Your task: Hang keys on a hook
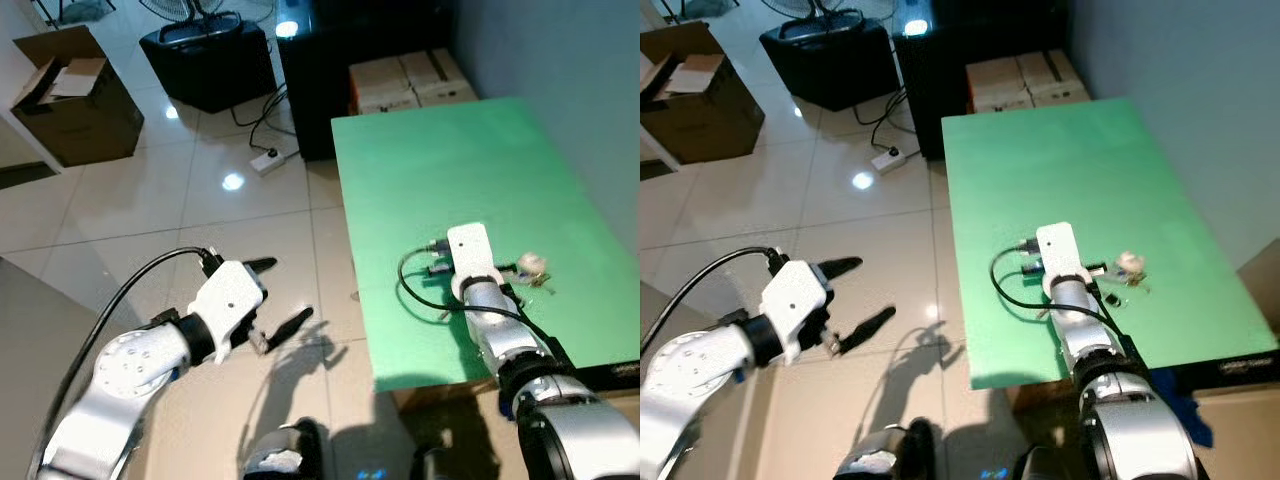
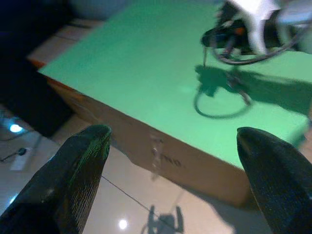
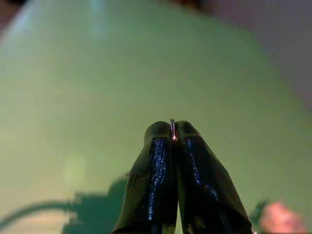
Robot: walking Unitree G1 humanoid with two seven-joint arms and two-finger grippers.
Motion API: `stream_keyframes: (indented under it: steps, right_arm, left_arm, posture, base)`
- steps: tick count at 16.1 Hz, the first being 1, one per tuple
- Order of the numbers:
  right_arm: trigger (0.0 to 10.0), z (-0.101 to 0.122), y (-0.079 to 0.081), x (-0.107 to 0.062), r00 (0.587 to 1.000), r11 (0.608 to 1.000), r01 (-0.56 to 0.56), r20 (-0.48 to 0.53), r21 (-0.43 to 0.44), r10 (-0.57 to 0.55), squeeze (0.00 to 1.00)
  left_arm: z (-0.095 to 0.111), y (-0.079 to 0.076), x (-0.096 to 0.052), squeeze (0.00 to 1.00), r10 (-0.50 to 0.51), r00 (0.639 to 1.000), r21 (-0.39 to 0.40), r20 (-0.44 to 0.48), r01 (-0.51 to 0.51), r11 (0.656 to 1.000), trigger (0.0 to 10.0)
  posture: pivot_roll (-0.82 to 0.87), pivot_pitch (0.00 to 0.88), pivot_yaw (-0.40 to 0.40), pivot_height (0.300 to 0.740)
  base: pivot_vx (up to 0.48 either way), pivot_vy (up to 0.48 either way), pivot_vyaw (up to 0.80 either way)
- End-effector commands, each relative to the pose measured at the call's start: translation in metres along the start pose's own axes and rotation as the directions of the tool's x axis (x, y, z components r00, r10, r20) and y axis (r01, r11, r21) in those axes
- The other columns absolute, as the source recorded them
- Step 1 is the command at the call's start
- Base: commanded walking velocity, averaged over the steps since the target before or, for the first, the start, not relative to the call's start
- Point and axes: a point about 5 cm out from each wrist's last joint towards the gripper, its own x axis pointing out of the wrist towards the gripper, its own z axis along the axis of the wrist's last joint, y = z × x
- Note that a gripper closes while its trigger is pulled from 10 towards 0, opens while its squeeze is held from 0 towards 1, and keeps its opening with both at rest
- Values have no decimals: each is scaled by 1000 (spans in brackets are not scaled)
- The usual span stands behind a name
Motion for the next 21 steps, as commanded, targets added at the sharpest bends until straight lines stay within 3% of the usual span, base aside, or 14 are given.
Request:
stream_keyframes:
  steps: [1,5,6,8,9,10,12,13,14,16,21]
  right_arm:
    - [0,3,1,-3,999,999,16,46,34,-17,0]
    - [0,19,-5,-16,982,997,14,187,82,-29,0]
    - [0,24,0,-26,977,993,-24,211,113,0,0]
    - [0,29,4,-35,975,989,-36,223,142,4,0]
    - [0,36,8,-48,971,984,-52,240,170,9,0]
    - [0,38,9,-52,970,982,-59,241,182,14,0]
    - [0,51,15,-67,960,966,-129,271,223,65,0]
    - [3294,57,16,-71,956,966,-143,283,216,78,0]
    - [10000,62,13,-76,960,968,-138,269,209,79,0]
    - [10000,72,13,-86,942,966,-208,298,154,156,0]
    - [10000,87,18,-95,906,935,-320,339,151,255,0]
  left_arm:
    - [-3,6,1,0,52,999,10,-3,-52,999,10000]
    - [-7,6,20,0,152,987,-27,52,-151,988,10000]
    - [-9,13,26,0,265,962,-97,64,-259,961,10000]
    - [-13,20,28,0,360,931,-161,62,-346,924,10000]
    - [-15,26,28,0,462,884,-249,73,-433,867,10000]
    - [-15,27,28,0,475,877,-268,72,-442,856,10000]
    - [-22,17,35,0,433,900,-211,54,-414,886,10000]
    - [-24,14,36,0,425,904,-204,51,-407,890,10000]
    - [-25,10,38,0,430,901,-216,49,-411,886,10000]
    - [-25,7,37,0,432,900,-225,59,-410,884,10000]
    - [-14,8,39,0,417,900,-143,126,-400,905,10000]
  posture:
    - [90,53,92,740]
    - [4,0,42,740]
    - [-28,0,34,740]
    - [-54,0,40,740]
    - [-90,0,54,740]
    - [-93,0,55,740]
    - [-127,0,60,740]
    - [-135,0,62,740]
    - [-152,0,63,740]
    - [-162,0,63,740]
    - [-139,0,37,740]
  base:
    - [0,0,0]
    - [0,0,0]
    - [0,0,0]
    - [0,0,0]
    - [0,0,0]
    - [0,0,0]
    - [0,0,0]
    - [0,0,0]
    - [0,0,0]
    - [0,0,0]
    - [0,0,800]
